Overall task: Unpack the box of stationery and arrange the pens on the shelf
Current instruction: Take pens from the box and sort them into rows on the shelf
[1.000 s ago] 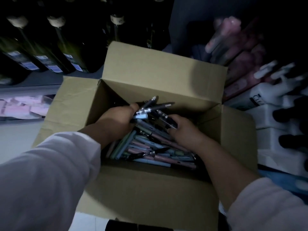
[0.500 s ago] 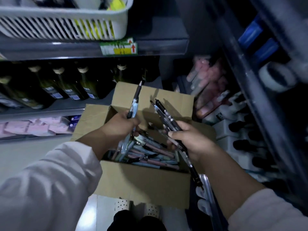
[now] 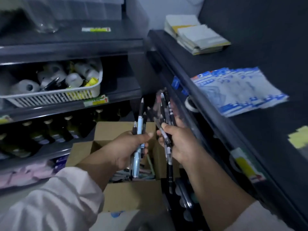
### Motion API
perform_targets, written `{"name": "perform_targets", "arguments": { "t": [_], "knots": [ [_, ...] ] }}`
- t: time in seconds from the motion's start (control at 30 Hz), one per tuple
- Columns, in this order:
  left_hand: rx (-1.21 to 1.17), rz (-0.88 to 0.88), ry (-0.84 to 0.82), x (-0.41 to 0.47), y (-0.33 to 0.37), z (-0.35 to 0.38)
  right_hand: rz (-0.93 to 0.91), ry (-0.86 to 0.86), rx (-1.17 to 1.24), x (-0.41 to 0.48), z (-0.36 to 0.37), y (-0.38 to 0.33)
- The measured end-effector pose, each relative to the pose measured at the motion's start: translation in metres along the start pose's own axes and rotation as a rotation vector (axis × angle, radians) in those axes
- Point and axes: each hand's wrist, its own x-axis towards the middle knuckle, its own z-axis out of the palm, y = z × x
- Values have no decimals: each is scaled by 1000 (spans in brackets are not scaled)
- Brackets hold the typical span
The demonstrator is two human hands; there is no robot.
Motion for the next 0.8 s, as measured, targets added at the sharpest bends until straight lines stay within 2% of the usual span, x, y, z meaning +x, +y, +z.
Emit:
{"name": "perform_targets", "arguments": {
  "t": [0.1,0.23,0.37,0.5,0.67,0.8],
  "knots": [
    [79,18,-156,-25,11,28,-131,118,129,-30,-6,-31],
    [164,34,-390,-58,22,63,-257,371,292,-77,-15,-63],
    [191,53,-491,-85,30,90,-368,529,351,-120,-28,-69],
    [374,60,-596,-108,23,114,-416,605,406,-170,-47,-65],
    [490,31,-771,-152,0,161,-497,763,453,-233,-86,-57],
    [637,39,-906,-192,-23,206,-571,811,561,-301,-127,-45]
  ]
}}
